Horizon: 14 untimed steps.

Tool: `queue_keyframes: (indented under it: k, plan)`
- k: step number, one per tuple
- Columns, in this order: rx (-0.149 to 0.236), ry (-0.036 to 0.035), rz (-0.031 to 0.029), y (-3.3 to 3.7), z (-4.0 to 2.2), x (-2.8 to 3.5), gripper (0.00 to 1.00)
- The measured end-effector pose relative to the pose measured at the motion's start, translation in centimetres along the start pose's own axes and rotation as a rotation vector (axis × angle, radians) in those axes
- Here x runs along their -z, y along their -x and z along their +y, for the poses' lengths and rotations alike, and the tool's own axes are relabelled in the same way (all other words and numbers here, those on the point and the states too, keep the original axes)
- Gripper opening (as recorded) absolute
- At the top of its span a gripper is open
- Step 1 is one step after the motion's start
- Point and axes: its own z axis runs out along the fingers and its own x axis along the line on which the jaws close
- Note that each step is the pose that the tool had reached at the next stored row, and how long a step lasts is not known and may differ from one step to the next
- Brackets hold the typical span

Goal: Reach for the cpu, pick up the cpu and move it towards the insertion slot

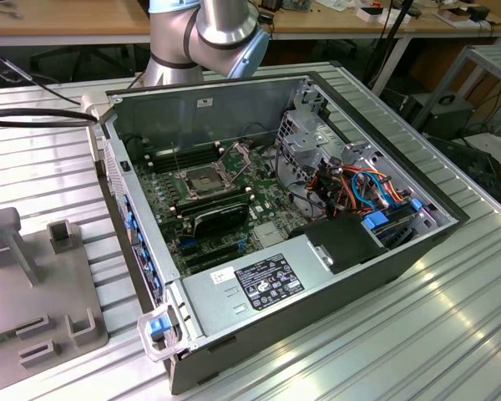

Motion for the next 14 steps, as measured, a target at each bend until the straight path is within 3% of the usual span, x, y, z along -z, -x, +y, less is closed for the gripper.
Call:
queue_keyframes:
  k: [9,14]
  plan:
    - [-0.008,-0.0014,0.0,0.04,-0.08,-1.45,0.66]
    - [-0.008,-0.0015,0.0,0.07,-0.1,-1.58,0.66]
